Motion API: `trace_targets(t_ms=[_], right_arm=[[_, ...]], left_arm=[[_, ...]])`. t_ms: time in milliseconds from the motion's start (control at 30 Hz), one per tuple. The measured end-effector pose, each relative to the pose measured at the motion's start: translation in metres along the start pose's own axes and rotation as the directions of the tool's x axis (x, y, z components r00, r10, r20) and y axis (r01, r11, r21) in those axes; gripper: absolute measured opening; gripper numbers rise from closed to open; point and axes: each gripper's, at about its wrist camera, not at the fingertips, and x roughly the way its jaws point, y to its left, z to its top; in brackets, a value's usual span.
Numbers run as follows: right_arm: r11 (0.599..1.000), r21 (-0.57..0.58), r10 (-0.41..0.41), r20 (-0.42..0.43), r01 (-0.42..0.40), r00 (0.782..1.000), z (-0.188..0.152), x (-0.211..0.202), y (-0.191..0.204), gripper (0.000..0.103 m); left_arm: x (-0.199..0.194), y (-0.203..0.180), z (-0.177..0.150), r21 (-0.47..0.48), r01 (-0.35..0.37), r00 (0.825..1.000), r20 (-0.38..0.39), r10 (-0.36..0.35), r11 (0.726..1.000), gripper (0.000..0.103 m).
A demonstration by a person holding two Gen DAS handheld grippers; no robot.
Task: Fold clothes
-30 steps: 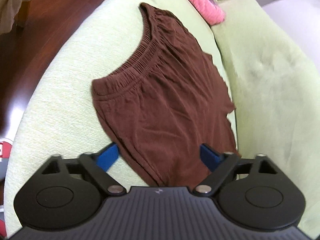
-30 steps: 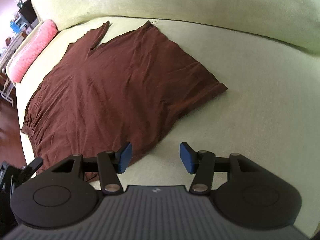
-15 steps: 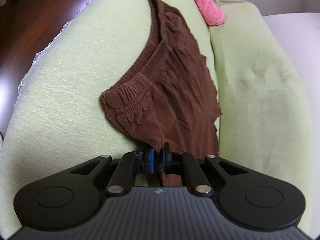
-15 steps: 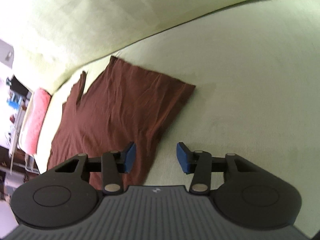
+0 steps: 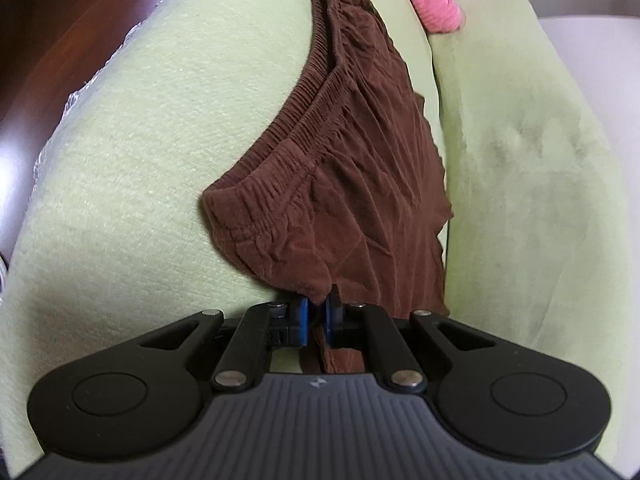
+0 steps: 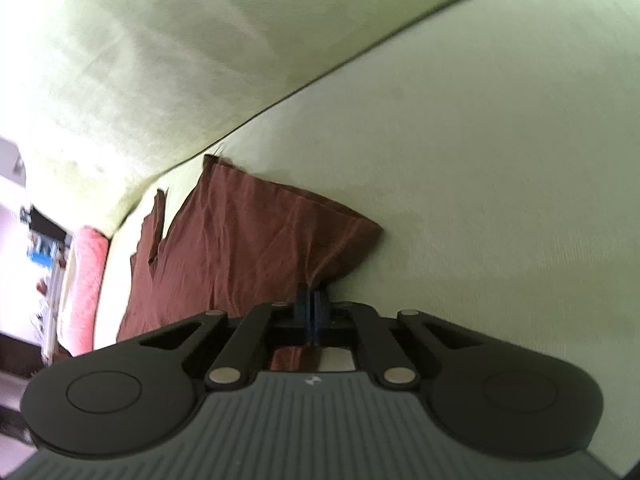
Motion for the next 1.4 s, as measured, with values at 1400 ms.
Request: trace_targets(t_ms=[1400], right_arm=[[0.731,-0.676,-0.067,-0.201,-0.089,0.977,-0.016,0.28,0.47,0.0]], left_arm=[[0.089,-0.119,0.253,-0.226,-0.322,0.946,-0.101,0.307,0.919,0.009]])
